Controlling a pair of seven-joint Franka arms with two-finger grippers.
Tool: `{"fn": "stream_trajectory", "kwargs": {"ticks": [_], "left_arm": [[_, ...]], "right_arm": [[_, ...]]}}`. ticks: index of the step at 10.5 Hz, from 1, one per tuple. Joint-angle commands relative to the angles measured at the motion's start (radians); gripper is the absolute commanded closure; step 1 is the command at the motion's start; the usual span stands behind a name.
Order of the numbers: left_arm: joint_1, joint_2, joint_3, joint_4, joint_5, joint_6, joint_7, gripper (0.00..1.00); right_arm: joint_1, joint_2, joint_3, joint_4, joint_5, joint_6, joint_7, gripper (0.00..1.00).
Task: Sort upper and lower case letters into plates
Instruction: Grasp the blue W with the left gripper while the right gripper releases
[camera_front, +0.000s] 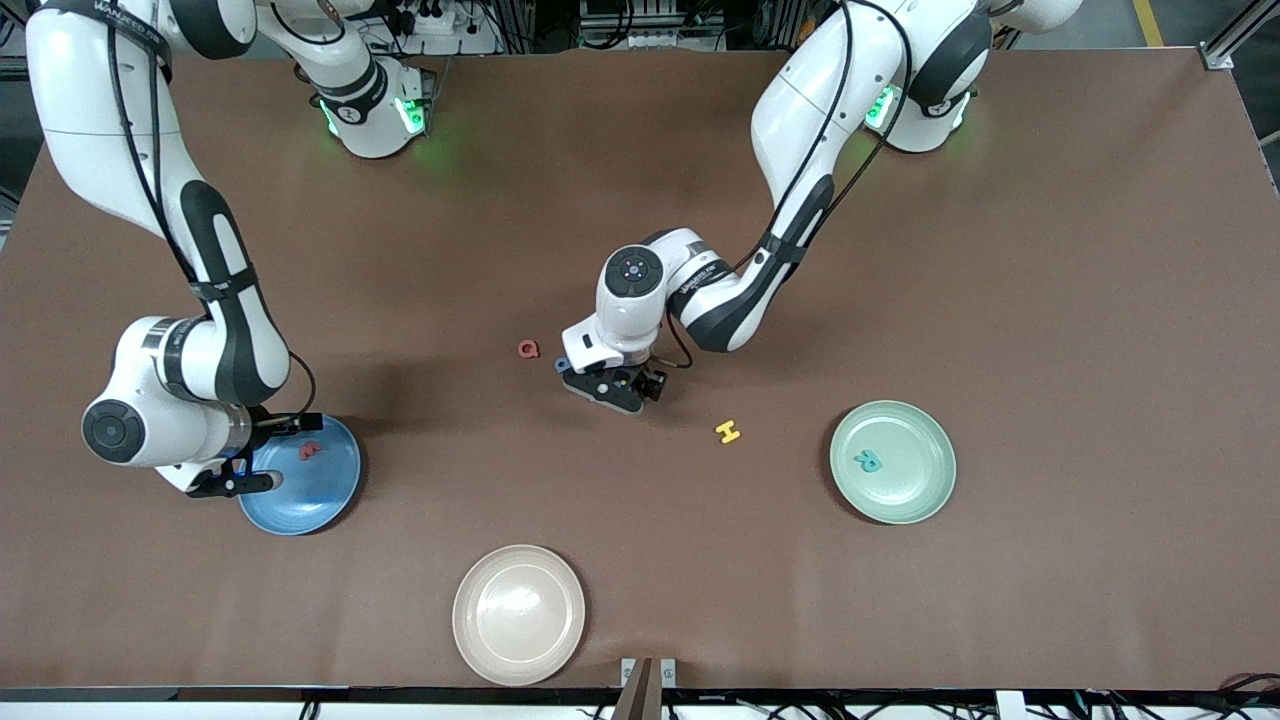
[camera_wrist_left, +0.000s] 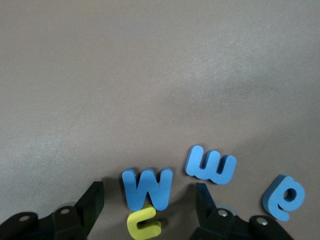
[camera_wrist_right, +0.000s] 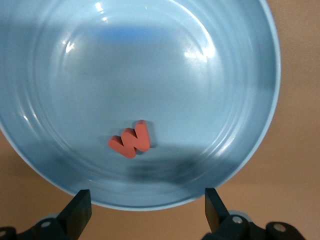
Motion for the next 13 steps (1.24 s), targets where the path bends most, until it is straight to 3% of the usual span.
{"fn": "stream_trajectory", "kwargs": {"ticks": [1,4,5,6,7,10,13], "left_arm": [[-0.015,0.018,0.016,0.027,0.003,0.007,-0.018,0.25],[-0.015,0.018,0.017,0.027,0.003,0.007,-0.015,0.40],[-0.015,0.017,0.016,0.025,0.004,0.005,-0.017,0.55],[-0.015,0.009,0.016,0.022,0.006,0.005,-0.018,0.82],[-0.015,0.003,0.016,0.018,0.007,0.005,-0.021,1.00],[0.005,-0.071,0.016,0.005,0.007,-0.013,-0.081,1.00],[0.121,-0.227,0.008,-0.030,-0.002,-0.116,-0.109,1.00]], "right_arm": [[-0.015,-0.005,0.015,-0.001,0.007,0.001,0.010,0.00],[-0.015,-0.005,0.015,-0.001,0.007,0.003,0.010,0.00],[-0.015,-0.005,0.015,-0.001,0.007,0.003,0.010,0.00],[-0.015,-0.005,0.015,-0.001,0.007,0.004,0.010,0.00],[-0.015,-0.005,0.015,-0.001,0.007,0.004,0.010,0.00],[-0.011,-0.005,0.017,-0.001,0.007,0.003,0.010,0.00],[0.031,-0.020,0.027,-0.001,0.007,-0.026,-0.009,0.00]]}}
